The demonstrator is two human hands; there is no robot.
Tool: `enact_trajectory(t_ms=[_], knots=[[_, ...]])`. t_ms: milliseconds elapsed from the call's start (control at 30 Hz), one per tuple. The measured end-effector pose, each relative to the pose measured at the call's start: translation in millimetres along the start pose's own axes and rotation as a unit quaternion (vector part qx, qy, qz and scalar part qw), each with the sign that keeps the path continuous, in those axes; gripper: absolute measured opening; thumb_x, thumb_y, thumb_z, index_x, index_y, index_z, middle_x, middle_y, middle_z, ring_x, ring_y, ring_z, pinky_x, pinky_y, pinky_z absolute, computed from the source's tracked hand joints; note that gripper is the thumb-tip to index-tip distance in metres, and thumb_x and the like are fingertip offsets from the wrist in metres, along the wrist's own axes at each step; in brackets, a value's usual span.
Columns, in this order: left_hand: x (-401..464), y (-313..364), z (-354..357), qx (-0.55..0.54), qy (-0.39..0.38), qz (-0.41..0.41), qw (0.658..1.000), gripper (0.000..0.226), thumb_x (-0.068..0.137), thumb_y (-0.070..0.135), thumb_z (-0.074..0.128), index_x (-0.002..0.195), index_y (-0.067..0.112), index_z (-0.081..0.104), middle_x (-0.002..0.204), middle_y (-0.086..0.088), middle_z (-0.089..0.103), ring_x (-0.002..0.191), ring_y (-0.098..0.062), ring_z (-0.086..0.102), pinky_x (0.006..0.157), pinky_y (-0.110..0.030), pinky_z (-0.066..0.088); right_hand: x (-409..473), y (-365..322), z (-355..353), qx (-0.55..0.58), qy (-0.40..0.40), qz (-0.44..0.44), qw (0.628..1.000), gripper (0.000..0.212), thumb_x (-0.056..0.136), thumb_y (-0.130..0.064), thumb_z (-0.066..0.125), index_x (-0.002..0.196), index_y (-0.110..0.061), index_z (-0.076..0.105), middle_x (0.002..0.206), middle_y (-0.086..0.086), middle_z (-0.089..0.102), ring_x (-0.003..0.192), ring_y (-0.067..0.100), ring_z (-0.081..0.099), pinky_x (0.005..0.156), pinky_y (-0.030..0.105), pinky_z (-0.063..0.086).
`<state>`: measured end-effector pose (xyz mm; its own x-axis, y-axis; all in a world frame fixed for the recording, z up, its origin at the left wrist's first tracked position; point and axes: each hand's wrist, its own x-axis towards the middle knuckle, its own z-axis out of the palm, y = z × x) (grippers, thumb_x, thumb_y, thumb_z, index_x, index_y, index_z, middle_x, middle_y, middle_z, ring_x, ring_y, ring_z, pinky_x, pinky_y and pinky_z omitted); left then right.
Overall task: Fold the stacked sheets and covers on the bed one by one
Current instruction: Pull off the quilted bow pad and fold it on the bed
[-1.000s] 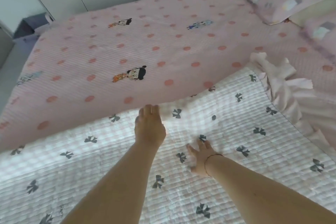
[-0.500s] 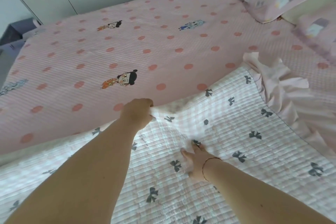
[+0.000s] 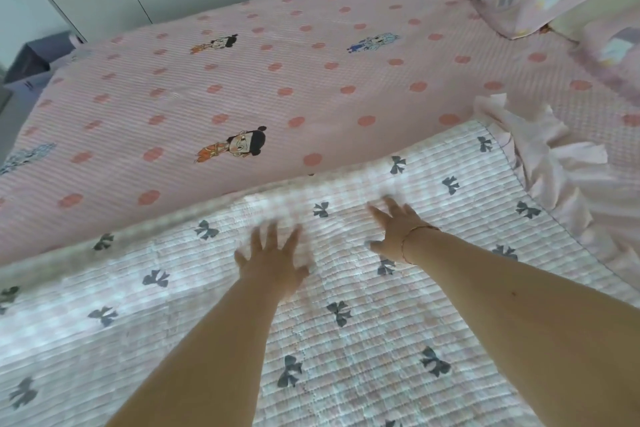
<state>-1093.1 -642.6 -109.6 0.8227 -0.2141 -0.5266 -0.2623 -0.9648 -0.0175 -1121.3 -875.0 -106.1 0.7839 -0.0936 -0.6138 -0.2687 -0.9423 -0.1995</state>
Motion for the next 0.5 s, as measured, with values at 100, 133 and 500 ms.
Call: enact_trajectory(t_ms=[100,133,500], knots=[[20.9,1.4,4.7,-0.026,-0.046,-0.011,0.999,0.093,0.085,0.068,0.05,0.144,0.051,-0.02,0.152,0.0,-0.04,0.141,-0.035,-0.032,0.109,-0.072,0.002,21.8,6.3,0.3,-0.032,-0.017,0.02,0.999,0.082,0.092,-0.058,0.041,0.147,-0.04,-0.017,0.157,-0.006,-0.023,0.145,0.035,-0.011,0.113,0.062,0.018],[25.8,2.4,5.5,-0.029,-0.053,-0.014,0.998,0.096,0.084,0.069,0.052,0.144,0.052,-0.021,0.151,0.0,-0.04,0.14,-0.036,-0.033,0.108,-0.073,0.002,29.2,5.5,2.0,-0.036,-0.023,0.028,0.999,0.086,0.09,-0.06,0.042,0.147,-0.04,-0.019,0.156,-0.006,-0.024,0.145,0.036,-0.012,0.111,0.064,0.018],[70.4,-30.9,-70.3,-0.123,0.25,-0.061,0.958,0.021,0.096,0.012,0.045,0.108,0.018,0.062,0.098,-0.006,0.062,0.09,-0.025,0.057,0.07,-0.038,0.051,52.3,-1.9,11.5,-0.035,-0.074,0.047,0.995,0.098,0.086,-0.063,0.048,0.146,-0.034,-0.023,0.155,0.0,-0.028,0.143,0.042,-0.015,0.111,0.066,0.015]])
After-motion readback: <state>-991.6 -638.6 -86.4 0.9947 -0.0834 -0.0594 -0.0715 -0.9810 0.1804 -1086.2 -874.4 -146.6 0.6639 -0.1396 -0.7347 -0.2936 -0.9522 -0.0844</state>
